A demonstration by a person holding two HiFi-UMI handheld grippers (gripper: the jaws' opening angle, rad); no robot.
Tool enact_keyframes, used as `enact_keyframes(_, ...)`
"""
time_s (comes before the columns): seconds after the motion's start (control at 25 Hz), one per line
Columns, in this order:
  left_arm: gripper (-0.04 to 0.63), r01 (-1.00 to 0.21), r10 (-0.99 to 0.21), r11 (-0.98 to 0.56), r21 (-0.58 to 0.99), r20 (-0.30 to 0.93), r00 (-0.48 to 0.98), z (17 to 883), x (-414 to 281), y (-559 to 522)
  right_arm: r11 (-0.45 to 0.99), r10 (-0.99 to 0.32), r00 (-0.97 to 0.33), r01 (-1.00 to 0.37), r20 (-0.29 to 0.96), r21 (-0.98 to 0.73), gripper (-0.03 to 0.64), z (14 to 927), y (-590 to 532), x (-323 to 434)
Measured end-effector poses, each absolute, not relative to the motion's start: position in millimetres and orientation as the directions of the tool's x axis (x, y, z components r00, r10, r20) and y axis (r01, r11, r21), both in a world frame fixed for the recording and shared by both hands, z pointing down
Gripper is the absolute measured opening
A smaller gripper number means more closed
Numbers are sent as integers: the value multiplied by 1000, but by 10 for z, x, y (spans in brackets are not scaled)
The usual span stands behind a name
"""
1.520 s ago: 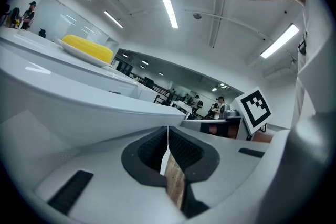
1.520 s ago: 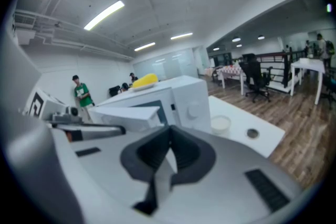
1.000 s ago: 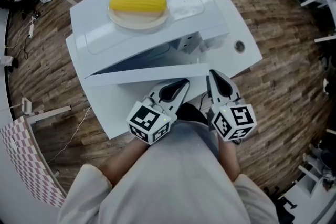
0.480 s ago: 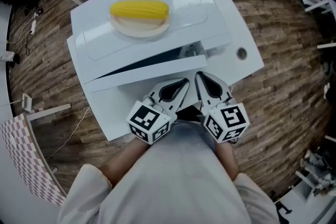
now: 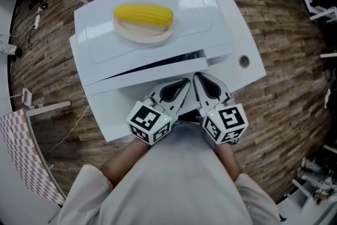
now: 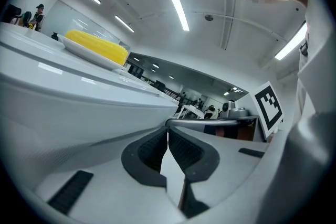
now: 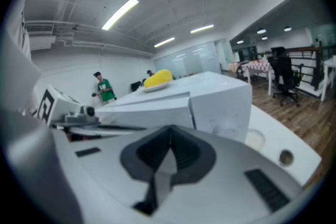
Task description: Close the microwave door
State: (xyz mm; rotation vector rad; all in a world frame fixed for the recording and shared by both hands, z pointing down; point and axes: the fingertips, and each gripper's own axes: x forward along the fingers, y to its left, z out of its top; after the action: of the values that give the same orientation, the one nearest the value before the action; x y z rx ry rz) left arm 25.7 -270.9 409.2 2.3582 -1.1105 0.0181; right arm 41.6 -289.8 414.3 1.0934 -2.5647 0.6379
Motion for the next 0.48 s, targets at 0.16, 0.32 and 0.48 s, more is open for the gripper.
enact_keyframes(0.16,29,-725,-720,-514,458,230,655,4103,254,-2769,625,-610,-675,-732,415,-271,23,4137,-2953,414)
enact_keyframes(0.32,29,-737,-723,-514,439,241,648,4138,275,-2800,638,-604,-686,-721,407,-269,23,4137,-2954,415)
enact_keyframes(0.48,29,-739,-721,-503,447,255,645,4166,309,-2816,650,-587,-706,-702,395,-290,23,4113,-2951,407)
